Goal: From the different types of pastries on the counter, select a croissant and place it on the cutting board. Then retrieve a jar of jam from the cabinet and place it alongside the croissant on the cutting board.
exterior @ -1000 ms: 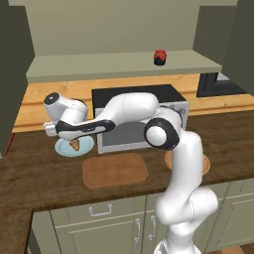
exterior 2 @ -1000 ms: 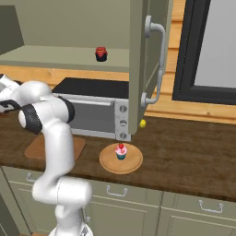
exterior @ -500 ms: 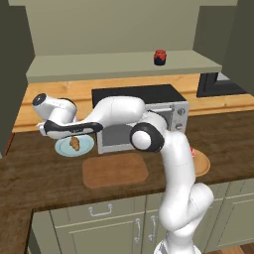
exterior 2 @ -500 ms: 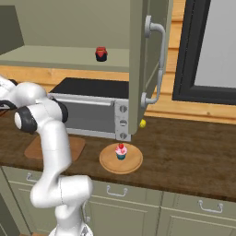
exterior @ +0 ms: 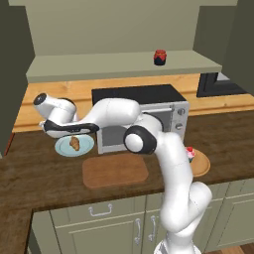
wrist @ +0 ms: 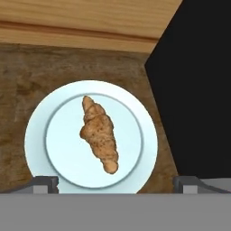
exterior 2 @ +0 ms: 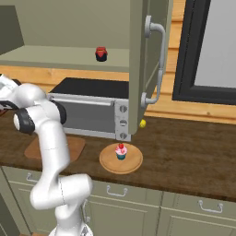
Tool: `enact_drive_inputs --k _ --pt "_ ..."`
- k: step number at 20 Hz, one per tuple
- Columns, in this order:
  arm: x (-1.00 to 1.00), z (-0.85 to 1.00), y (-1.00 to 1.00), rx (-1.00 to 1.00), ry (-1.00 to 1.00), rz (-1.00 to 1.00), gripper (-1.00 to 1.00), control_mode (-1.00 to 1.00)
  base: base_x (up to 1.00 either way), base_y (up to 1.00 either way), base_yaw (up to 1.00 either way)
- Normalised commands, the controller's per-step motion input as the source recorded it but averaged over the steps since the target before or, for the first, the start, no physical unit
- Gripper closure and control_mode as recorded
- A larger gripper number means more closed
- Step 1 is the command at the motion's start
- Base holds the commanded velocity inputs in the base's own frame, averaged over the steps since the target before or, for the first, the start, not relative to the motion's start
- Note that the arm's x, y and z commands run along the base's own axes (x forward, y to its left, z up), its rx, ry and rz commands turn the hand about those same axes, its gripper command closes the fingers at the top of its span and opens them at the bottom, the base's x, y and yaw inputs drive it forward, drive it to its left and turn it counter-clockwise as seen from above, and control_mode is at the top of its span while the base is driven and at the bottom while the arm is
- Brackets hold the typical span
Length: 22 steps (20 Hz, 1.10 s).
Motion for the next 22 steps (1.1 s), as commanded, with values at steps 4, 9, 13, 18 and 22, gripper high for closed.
enact_drive_inputs --k 4,9,13,18,22 --pt "0.09 -0.41 -0.33 0.02 -0.02 0.0 -1.0 -1.0 0.0 0.0 0.0" --pt "0.18 -0.43 -0.34 0.07 0.0 0.0 -1.0 -1.0 0.0 0.0 0.0" --pt "0.35 -0.29 -0.17 0.16 0.0 0.0 -1.0 -1.0 0.0 0.0 0.0" --pt "0.39 -0.28 0.0 0.17 0.0 0.0 -1.0 -1.0 0.0 0.0 0.0" --pt "0.36 -0.41 0.01 0.06 0.0 0.0 -1.0 -1.0 0.0 0.0 0.0"
